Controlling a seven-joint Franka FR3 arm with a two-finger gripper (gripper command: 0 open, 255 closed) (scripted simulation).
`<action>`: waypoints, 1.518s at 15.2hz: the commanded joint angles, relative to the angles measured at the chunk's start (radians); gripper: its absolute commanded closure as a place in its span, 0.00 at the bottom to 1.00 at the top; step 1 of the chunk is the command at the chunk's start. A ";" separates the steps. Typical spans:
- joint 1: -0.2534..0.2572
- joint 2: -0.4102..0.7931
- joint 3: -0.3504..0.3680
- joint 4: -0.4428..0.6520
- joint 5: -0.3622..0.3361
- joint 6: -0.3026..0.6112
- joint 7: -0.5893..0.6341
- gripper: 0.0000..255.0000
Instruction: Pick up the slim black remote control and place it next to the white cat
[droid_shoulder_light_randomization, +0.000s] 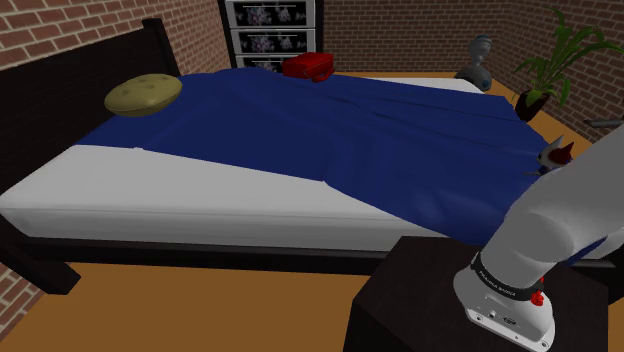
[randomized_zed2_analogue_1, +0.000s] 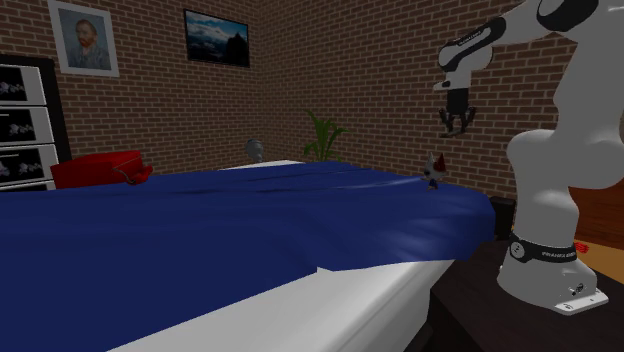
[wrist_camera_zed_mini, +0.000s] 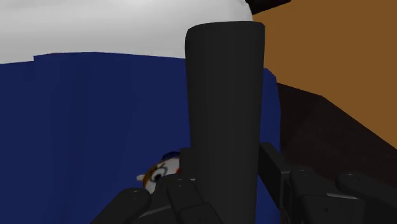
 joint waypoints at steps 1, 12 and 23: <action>0.105 0.014 -0.152 0.054 0.008 -0.007 -0.060 1.00; 0.278 -0.096 -0.350 0.059 -0.103 0.051 -0.043 1.00; 0.326 -0.149 -0.419 -0.036 -0.170 0.168 0.006 1.00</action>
